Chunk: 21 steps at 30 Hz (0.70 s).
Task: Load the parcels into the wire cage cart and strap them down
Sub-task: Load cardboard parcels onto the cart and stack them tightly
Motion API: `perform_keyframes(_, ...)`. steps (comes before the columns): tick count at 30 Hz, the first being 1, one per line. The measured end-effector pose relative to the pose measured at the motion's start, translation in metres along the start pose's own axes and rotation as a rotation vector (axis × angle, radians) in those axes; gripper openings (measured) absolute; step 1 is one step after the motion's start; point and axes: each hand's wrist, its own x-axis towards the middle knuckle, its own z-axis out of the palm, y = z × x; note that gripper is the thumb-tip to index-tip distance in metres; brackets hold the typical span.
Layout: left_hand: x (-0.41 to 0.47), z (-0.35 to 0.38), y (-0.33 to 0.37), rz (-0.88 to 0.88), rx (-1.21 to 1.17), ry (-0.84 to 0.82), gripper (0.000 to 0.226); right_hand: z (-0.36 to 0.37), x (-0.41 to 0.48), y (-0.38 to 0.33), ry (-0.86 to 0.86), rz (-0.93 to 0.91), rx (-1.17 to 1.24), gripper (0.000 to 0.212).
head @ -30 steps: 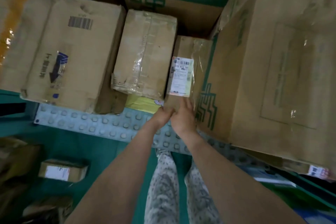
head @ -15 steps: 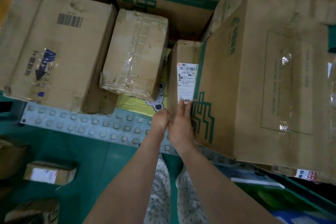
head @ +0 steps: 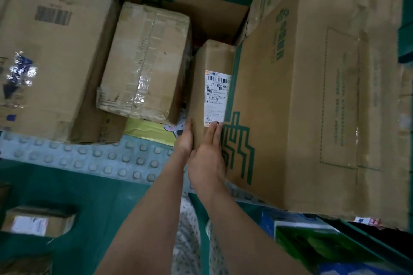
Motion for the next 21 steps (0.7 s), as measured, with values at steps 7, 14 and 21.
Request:
perform_keyframes(7, -0.018, -0.026, 0.016, 0.08, 0.092, 0.244, 0.088, -0.011, -0.023, -0.002, 0.1, -0.046, 0.161, 0.063)
perform_keyframes(14, -0.071, -0.029, 0.034, 0.17, 0.207, 0.327, 0.072, -0.009, -0.055, -0.012, 0.36, -0.147, 0.288, 0.067)
perform_keyframes(21, -0.092, -0.039, 0.046, 0.141, 0.406, 0.253, 0.114, -0.019, -0.056, -0.01, 0.266, -0.093, 0.417, 0.056)
